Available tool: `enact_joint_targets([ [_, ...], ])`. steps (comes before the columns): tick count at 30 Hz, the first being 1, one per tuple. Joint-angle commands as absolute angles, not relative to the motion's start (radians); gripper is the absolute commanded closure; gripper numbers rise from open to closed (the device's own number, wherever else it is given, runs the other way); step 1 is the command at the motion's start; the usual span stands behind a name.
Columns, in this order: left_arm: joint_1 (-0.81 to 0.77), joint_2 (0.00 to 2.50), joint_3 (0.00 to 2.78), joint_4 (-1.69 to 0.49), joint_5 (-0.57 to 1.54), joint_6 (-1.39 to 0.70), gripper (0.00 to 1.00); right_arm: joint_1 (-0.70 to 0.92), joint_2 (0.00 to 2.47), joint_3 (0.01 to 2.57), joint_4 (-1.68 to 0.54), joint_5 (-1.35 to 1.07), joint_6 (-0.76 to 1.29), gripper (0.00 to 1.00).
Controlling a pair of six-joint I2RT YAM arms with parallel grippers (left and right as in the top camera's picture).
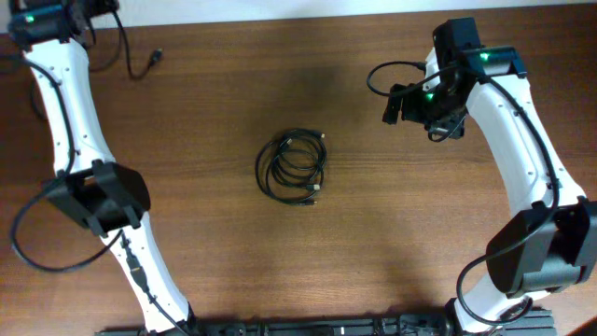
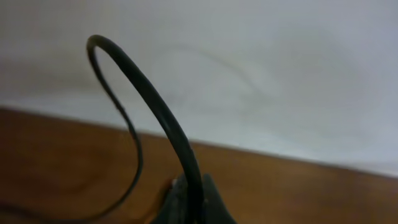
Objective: Untangle cables
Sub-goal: 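Place the cable at the table's far left and release it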
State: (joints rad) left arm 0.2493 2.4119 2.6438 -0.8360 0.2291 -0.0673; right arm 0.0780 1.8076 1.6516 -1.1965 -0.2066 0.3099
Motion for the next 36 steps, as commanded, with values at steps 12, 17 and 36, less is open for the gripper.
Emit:
enact_joint_targets([
  [12,0.364,2.487,2.648,-1.184,-0.049,-0.106,0.94,0.077,1.806,1.652,-1.196,-0.197,0.303,0.02],
  [17,0.398,2.548,2.647,-1.179,-0.169,-0.123,0.62,0.077,1.806,1.652,-1.196,-0.197,0.303,0.02],
  [36,0.488,2.460,2.828,-1.073,0.179,-0.444,0.33,0.077,1.806,1.652,-1.196,-0.197,0.303,0.02],
])
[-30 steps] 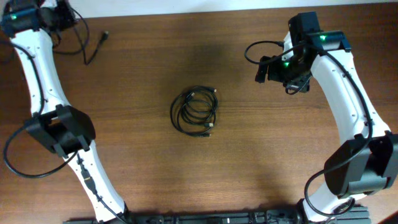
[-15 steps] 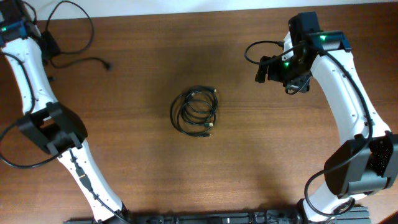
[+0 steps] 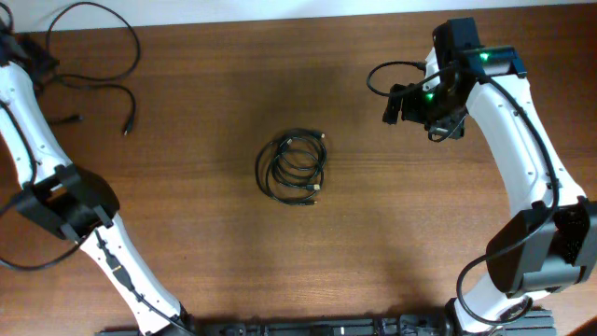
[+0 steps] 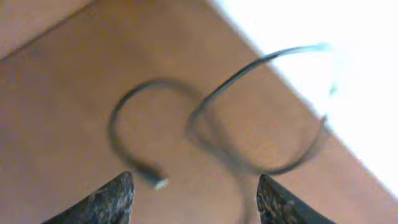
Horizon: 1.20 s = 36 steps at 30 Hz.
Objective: Untangle cables
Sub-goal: 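Place the cable at the table's far left and release it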
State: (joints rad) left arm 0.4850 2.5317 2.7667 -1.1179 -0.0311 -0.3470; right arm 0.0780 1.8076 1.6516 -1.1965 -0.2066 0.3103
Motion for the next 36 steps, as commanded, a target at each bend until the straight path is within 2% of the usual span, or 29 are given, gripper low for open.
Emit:
enact_joint_targets([
  [1,0.483,2.461,2.827,-1.075,0.195,-0.441,0.33,0.077,1.806,1.652,-1.196,-0.197,0.303,0.02],
  [3,0.471,2.476,2.811,-1.082,0.190,-0.312,0.32,0.077,1.806,1.652,-1.196,-0.197,0.303,0.02],
  [4,0.467,2.493,2.805,-1.084,0.170,-0.244,0.29,0.077,1.806,1.652,-1.196,-0.197,0.303,0.01],
  [5,0.466,2.516,2.793,-1.086,0.129,-0.192,0.18,0.077,1.806,1.652,-1.196,-0.197,0.303,0.02],
  [6,0.466,2.539,2.776,-1.086,0.069,-0.171,0.18,0.077,1.806,1.652,-1.196,-0.198,0.303,0.02],
  [7,0.466,2.561,2.766,-1.086,0.001,-0.169,0.13,0.077,1.806,1.652,-1.196,-0.197,0.303,0.02],
  [8,0.466,2.593,2.759,-1.086,-0.056,-0.168,0.03,0.077,1.806,1.652,-1.196,-0.197,0.303,0.02],
  [13,0.483,2.775,2.756,-1.016,-0.075,-0.162,0.01,0.077,1.806,1.652,-1.196,-0.197,0.303,0.02],
  [16,0.483,2.802,2.754,-0.933,-0.055,-0.162,0.03,0.077,1.806,1.652,-1.196,-0.197,0.303,0.02],
  [18,0.482,2.803,2.752,-0.850,0.025,-0.162,0.16,0.077,1.806,1.652,-1.196,-0.197,0.303,0.02],
  [19,0.482,2.803,2.752,-0.837,0.040,-0.162,0.34,0.077,1.806,1.652,-1.196,-0.197,0.303,0.02],
  [20,0.482,2.803,2.752,-0.825,0.040,-0.162,0.44,0.077,1.806,1.652,-1.196,-0.197,0.303,0.02],
  [21,0.482,2.803,2.752,-0.822,0.038,-0.162,0.66,0.077,1.806,1.652,-1.196,-0.197,0.303,0.02],
  [23,0.488,2.803,2.753,-0.823,0.038,-0.162,1.00,0.077,1.806,1.652,-1.196,-0.197,0.303,0.02],
  [34,0.494,2.574,2.829,-0.877,0.051,-0.186,1.00,0.077,1.806,1.652,-1.196,-0.198,0.303,0.02],
  [36,0.494,2.571,2.828,-0.945,0.045,-0.201,1.00,0.077,1.806,1.652,-1.196,-0.197,0.303,0.01],
])
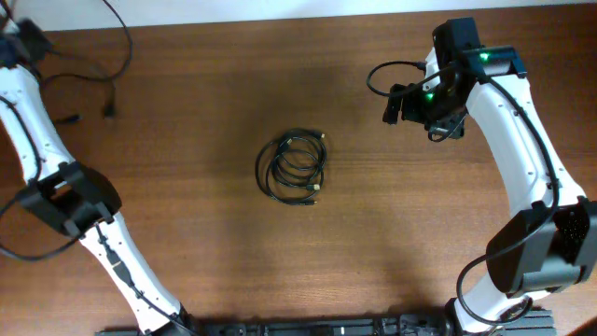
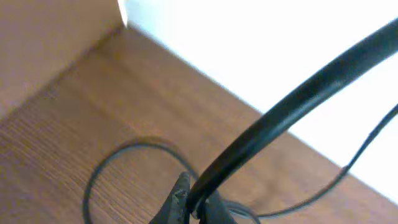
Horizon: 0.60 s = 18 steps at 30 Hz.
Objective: Untangle cables
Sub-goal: 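Place the cable at the table's far left and release it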
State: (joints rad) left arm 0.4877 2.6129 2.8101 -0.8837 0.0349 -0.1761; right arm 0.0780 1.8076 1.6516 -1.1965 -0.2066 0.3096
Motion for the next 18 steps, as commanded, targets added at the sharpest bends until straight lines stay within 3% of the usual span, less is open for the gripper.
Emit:
enact_joint_targets([
  [1,0.492,2.578,2.819,-1.007,-0.045,-0.257,1.00,0.077,1.806,1.652,-1.196,-0.197,0.303,0.01],
  [3,0.491,2.592,2.789,-1.076,-0.228,-0.307,1.00,0.077,1.806,1.652,-1.196,-0.197,0.303,0.02],
  [4,0.494,2.604,2.754,-1.091,-0.297,-0.306,0.93,0.077,1.806,1.652,-1.196,-0.197,0.303,0.02],
  [5,0.500,2.610,2.729,-1.090,-0.296,-0.306,0.86,0.077,1.806,1.652,-1.196,-0.197,0.303,0.02],
  [11,0.520,2.632,2.674,-1.118,-0.271,-0.306,0.71,0.077,1.806,1.652,-1.196,-0.197,0.303,0.02],
  [12,0.520,2.627,2.679,-1.122,-0.250,-0.306,0.72,0.077,1.806,1.652,-1.196,-0.197,0.303,0.02],
  [15,0.520,2.597,2.696,-1.125,-0.092,-0.306,1.00,0.077,1.806,1.652,-1.196,-0.197,0.303,0.02],
  [17,0.520,2.564,2.712,-1.114,0.026,-0.307,0.98,0.077,1.806,1.652,-1.196,-0.197,0.303,0.02],
  [18,0.520,2.550,2.727,-1.105,0.098,-0.307,0.91,0.077,1.806,1.652,-1.196,-0.197,0.303,0.02],
])
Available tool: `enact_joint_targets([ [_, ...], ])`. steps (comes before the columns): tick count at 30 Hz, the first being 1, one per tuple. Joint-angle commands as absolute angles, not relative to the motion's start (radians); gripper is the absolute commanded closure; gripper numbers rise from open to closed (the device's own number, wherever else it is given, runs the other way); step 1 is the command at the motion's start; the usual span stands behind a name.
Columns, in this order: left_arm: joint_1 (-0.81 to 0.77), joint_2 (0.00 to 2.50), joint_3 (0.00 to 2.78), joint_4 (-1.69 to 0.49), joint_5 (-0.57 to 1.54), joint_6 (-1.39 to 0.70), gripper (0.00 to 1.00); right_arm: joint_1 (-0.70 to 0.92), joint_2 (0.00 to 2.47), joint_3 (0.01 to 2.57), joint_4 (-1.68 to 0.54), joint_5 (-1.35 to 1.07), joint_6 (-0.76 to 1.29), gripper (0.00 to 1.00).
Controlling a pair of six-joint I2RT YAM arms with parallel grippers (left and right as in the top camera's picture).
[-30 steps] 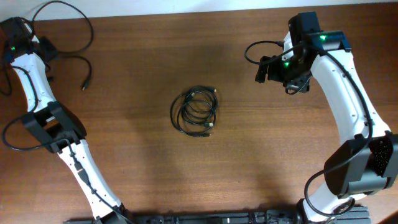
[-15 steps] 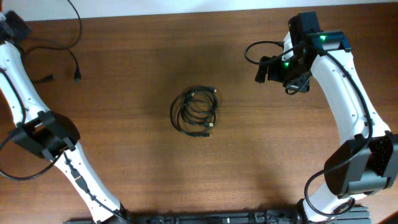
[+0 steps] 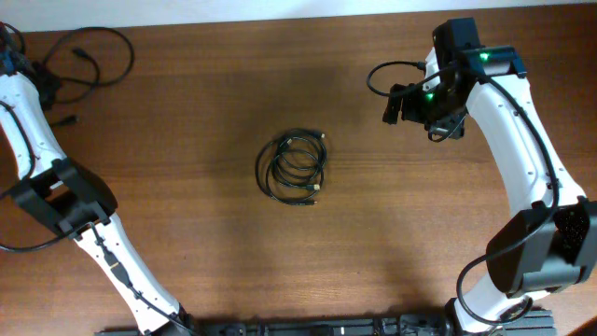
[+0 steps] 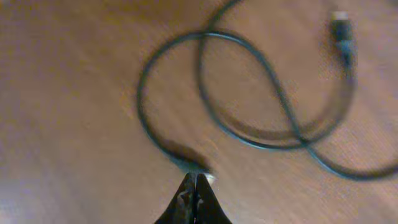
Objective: Untangle cables
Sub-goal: 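Place the cable at the table's far left and release it, then move the left gripper back over the remaining cable coil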
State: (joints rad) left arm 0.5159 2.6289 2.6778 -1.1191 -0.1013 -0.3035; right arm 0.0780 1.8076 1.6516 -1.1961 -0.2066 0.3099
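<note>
A coil of tangled black cables lies at the table's middle, with no gripper near it. A separate loose black cable lies in loops at the far left corner. In the left wrist view this cable lies flat on the wood, its plug at the upper right. My left gripper is low over the table, its fingers pressed together on one stretch of that cable. My right gripper hangs over the far right of the table; whether it is open or shut is unclear from above.
The table's back edge runs just behind the loose cable, with a white wall beyond. A small dark plug end lies near the left edge. The right arm's own wiring loop sticks out beside its gripper.
My left gripper held the loose cable lifted by the back edge; now it is low with the cable lying in flat loops. The coil and right arm have not moved.
My left gripper first held the loose cable raised at the far left corner. Then it stood open above that cable on the table. Later it was shut on it again, lifted. Now the cable lies looped under the shut gripper. The central coil stayed untouched.
</note>
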Motion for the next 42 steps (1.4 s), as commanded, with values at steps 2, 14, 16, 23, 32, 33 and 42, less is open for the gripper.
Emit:
enact_joint_targets([
  [2,0.520,2.502,2.741,-1.073,0.358,-0.307,0.75,0.077,1.806,1.652,-1.196,-0.197,0.303,0.02],
  [14,0.253,2.481,2.737,-1.514,0.645,-0.047,0.01,0.077,1.806,1.652,-1.196,-0.197,0.303,0.02],
  [16,0.186,2.481,2.737,-1.552,0.485,-0.047,0.01,0.077,1.806,1.652,-1.196,-0.197,0.303,0.02],
  [23,0.002,2.497,2.737,-1.584,0.201,-0.056,0.01,0.077,1.806,1.652,-1.196,-0.197,0.303,0.02],
  [32,-0.002,2.500,2.731,-1.642,0.202,-0.089,0.01,0.076,1.806,1.653,-1.142,-0.197,0.303,0.02],
  [33,-0.007,2.500,2.731,-1.658,0.202,-0.088,0.01,0.076,1.806,1.653,-1.128,-0.197,0.303,0.02],
  [42,-0.072,2.504,2.676,-1.685,0.201,-0.088,0.01,0.057,1.806,1.653,-1.215,0.118,0.082,0.02],
])
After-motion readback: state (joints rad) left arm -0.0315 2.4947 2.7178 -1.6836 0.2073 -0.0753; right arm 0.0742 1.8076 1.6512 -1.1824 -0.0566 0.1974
